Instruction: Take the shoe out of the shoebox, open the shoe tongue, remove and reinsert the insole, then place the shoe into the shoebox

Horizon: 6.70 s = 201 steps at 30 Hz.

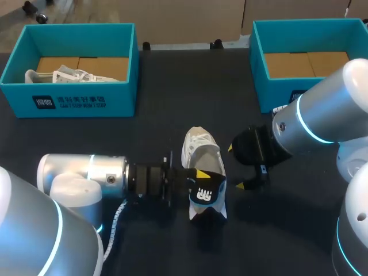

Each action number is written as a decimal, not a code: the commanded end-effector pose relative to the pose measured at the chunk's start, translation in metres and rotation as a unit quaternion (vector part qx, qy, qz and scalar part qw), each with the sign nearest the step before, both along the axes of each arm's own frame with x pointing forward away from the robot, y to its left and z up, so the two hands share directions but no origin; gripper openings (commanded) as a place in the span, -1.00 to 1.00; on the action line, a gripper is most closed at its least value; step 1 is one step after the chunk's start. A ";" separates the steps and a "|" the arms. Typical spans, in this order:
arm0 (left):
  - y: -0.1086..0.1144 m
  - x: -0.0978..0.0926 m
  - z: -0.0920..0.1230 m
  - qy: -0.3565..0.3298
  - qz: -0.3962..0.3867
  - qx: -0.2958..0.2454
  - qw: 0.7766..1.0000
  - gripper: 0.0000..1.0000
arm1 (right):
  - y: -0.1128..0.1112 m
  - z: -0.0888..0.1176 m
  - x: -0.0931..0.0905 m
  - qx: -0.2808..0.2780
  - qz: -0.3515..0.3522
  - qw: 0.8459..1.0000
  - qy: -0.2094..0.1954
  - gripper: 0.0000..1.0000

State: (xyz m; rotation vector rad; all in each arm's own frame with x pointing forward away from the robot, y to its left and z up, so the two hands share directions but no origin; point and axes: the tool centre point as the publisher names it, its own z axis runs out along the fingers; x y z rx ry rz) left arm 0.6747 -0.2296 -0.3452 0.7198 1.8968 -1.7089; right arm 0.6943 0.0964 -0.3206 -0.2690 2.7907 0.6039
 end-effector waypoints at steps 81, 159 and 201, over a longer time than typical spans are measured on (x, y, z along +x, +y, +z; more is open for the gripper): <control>0.012 -0.020 0.022 0.045 -0.010 0.042 0.998 -1.00 | 0.000 -0.001 -0.001 0.000 -0.001 1.000 -0.002 1.00; 0.015 -0.009 -0.002 -0.006 0.009 0.069 0.998 -0.15 | 0.000 -0.001 -0.001 0.000 -0.001 1.000 -0.002 1.00; 0.011 0.006 -0.010 -0.001 -0.011 0.099 0.995 -1.00 | 0.000 -0.001 -0.001 0.000 -0.001 1.000 -0.002 1.00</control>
